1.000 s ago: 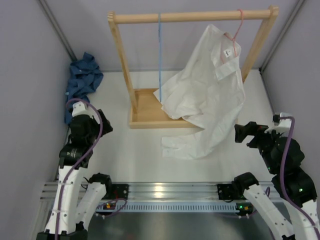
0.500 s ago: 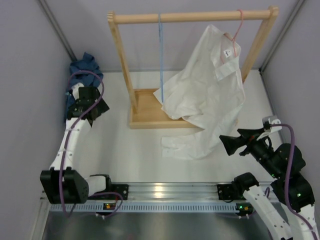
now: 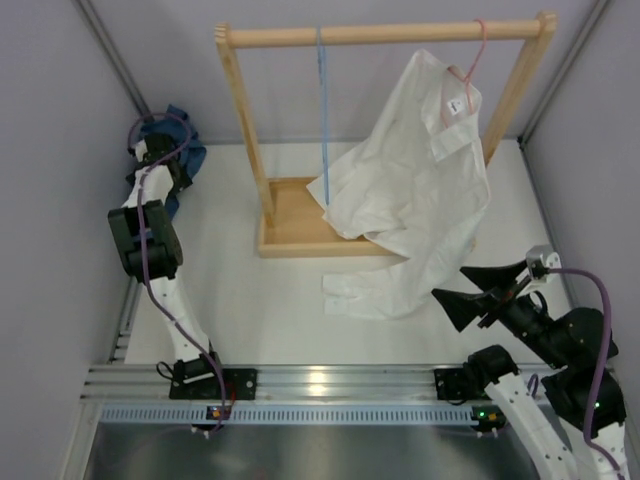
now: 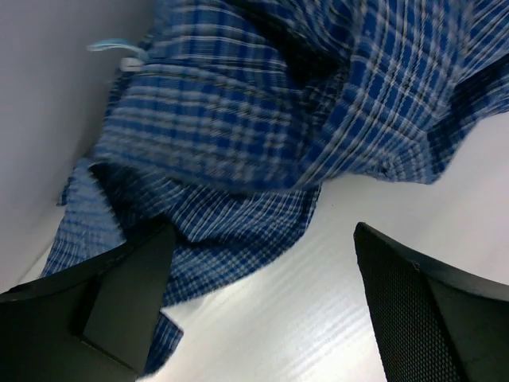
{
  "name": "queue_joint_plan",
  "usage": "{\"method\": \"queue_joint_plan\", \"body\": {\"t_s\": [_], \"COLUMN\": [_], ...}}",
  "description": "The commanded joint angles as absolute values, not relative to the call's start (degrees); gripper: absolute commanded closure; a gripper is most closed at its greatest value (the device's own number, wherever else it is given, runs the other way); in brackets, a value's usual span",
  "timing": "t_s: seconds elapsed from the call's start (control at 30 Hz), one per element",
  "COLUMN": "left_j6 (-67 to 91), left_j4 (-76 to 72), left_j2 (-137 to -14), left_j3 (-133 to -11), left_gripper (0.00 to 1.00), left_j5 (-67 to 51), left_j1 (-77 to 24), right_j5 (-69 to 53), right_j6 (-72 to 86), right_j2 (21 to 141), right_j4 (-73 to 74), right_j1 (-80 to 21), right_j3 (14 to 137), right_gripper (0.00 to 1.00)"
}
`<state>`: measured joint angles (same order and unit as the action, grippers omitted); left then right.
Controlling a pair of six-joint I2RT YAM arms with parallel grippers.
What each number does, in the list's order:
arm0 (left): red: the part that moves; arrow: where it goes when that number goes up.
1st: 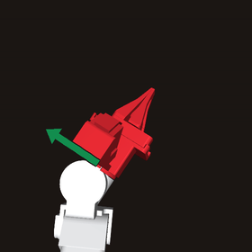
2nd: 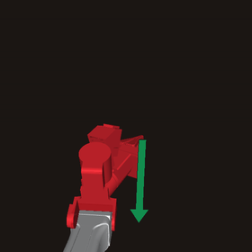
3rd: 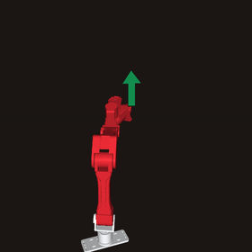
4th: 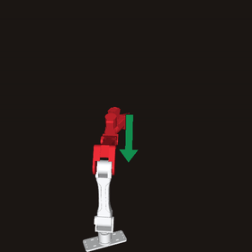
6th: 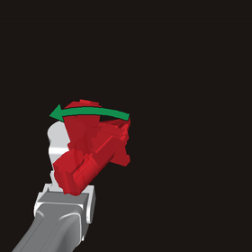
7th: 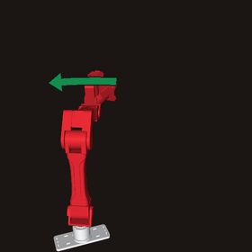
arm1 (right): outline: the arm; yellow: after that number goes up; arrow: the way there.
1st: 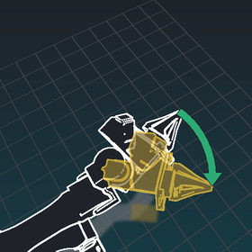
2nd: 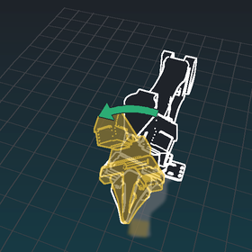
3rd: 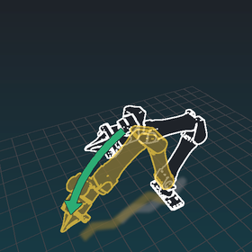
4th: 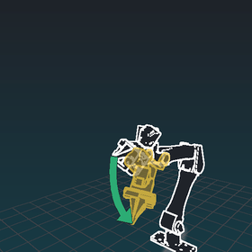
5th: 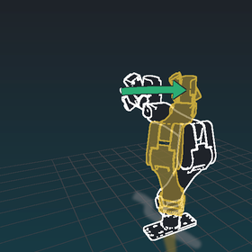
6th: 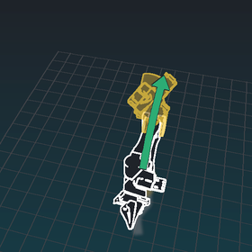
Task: Place the shirt on the hanger
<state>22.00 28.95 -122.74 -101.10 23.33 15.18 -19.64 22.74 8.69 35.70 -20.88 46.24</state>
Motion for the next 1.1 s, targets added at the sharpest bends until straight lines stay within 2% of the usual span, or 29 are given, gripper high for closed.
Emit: {"method": "queue_joint_plan", "body": {"t_s": [0.0,0.2,0.27,0.3,0.33,0.37,0.47,0.5,0.67,0.77,0.87,1.07], "left_j6": [12.67,5.89,3.79,3.43,2.99,3.08,4.57,4.92,8.43,13.17,19.06,30.13], "left_j4": [24.27,23.55,23.55,23.55,23.55,23.55,23.64,23.73,23.73,23.56,22.86,22.5], "left_j2": [-126.8,-134.73,-137.01,-137.54,-137.98,-138.51,-138.69,-138.52,-133.26,-123.45,-112.47,-90.03], "left_j3": [-106.51,-110.39,-111.18,-111.27,-111.36,-111.1,-110.4,-110.3,-110.04,-108.9,-103.38,-84.4], "left_gripper": [0.02,0.02,0.06,0.11,0.37,0.55,0.97,1.0,1.0,1.0,1.0,1.0], "left_j5": [25.93,21.18,21.53,22.23,22.58,22.85,24.34,24.43,20.31,16.36,12.48,9.85], "left_j1": [14.94,14.85,14.94,14.85,15.03,15.12,15.12,15.12,15.12,14.85,13.63,8.72], "right_j5": [-23.11,-22.24,-21.45,-21.45,-21.18,-20.75,-20.04,-19.78,-18.63,-18.02,-16.35,-11.25], "right_j6": [22.76,20.22,18.99,18.64,18.11,18.02,18.02,18.1,18.19,18.19,18.02,16.88], "right_j2": [6.6,5.8,6.94,7.2,7.64,7.82,8.09,8.09,7.47,7.82,8.09,8.79], "right_j4": [31.82,32.25,32.87,33.31,33.4,33.49,33.4,33.4,33.66,34.01,34.1,34.1], "right_j1": [-21.44,-21.44,-21.36,-21.44,-21.45,-21.36,-21.44,-21.36,-21.44,-21.44,-21.44,-21.45], "right_j3": [47.9,45.79,45.97,46.14,46.14,46.23,46.41,46.41,46.58,46.93,47.11,49.12], "right_gripper": [0.0,0.01,0.01,0.01,0.01,0.01,0.01,0.0,0.0,0.01,0.0,0.01]}}
